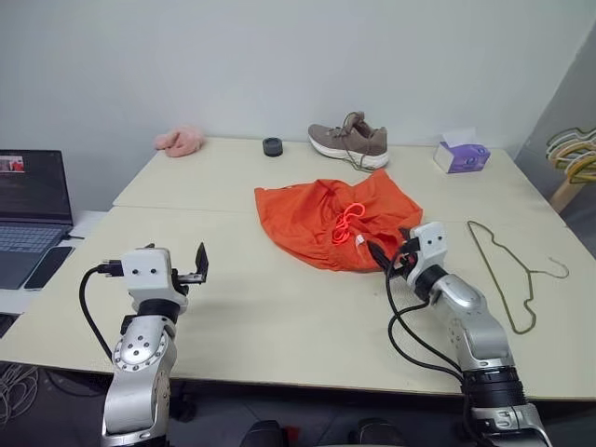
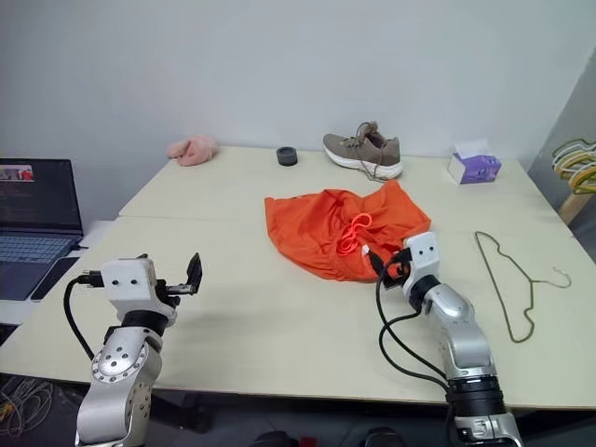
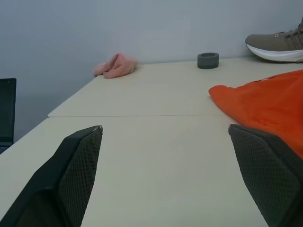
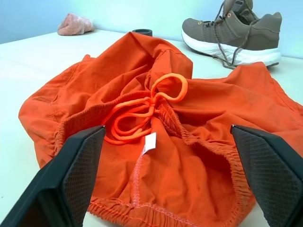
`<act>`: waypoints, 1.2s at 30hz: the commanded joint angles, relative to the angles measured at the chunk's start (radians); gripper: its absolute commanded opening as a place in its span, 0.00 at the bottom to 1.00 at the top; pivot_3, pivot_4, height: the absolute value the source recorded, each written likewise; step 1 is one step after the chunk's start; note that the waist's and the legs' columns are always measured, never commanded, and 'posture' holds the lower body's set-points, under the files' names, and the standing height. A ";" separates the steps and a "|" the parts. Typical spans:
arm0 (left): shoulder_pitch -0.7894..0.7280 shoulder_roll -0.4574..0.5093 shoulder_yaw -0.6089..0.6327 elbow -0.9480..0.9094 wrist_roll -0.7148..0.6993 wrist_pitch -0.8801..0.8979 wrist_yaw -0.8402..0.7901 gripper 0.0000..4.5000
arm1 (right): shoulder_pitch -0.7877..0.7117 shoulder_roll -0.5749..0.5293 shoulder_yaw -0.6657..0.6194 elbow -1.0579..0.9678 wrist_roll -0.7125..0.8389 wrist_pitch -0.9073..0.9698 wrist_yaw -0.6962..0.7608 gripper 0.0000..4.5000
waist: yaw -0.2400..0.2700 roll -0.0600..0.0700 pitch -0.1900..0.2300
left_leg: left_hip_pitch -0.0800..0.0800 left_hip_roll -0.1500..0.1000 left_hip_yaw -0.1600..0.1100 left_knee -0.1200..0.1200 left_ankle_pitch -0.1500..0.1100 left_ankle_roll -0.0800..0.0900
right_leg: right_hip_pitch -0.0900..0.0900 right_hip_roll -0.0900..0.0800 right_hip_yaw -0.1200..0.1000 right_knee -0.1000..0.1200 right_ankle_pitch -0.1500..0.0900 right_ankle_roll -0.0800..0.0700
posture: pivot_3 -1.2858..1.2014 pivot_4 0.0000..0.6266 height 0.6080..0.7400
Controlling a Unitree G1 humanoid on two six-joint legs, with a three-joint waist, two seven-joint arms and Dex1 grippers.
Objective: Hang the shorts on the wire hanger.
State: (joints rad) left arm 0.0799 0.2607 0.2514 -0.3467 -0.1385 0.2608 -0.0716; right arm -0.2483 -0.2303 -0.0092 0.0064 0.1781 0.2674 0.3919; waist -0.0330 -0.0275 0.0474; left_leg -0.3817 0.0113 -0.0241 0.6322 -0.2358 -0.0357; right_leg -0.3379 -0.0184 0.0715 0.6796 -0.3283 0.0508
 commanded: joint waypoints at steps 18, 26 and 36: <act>-0.024 0.080 -0.087 -0.042 -0.002 -0.030 -0.179 1.00 | 0.036 -0.042 0.019 -0.097 -0.009 -0.009 0.032 1.00 | -0.001 0.000 0.000 | 0.000 0.000 0.001 0.000 0.000 0.000 | 0.000 0.000 0.000 0.000 0.000 -0.001 | 0.50 0.00 1.00; -0.036 0.075 -0.117 -0.040 -0.009 -0.032 -0.219 1.00 | 0.085 -0.094 0.090 -0.186 -0.023 0.020 0.097 1.00 | -0.014 0.000 0.000 | 0.000 0.000 0.001 0.000 0.000 0.000 | 0.000 0.000 0.000 0.000 0.000 -0.001 | 0.49 0.00 1.00; -0.007 0.155 -0.010 0.005 -0.144 -0.097 -0.394 1.00 | -0.018 -0.267 0.216 -0.281 0.059 0.223 0.377 1.00 | -0.041 0.000 0.000 | 0.000 0.001 0.000 0.000 0.000 0.000 | 0.000 0.000 0.000 0.000 -0.001 -0.002 | 0.48 0.00 1.00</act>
State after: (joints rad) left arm 0.0704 0.3951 0.2186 -0.3410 -0.2608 0.1886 -0.4302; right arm -0.2293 -0.4868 0.1933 -0.2318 0.2184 0.4629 0.7300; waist -0.0742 -0.0272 0.0476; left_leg -0.3816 0.0123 -0.0244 0.6321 -0.2358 -0.0357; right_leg -0.3381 -0.0180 0.0708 0.6794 -0.3295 0.0488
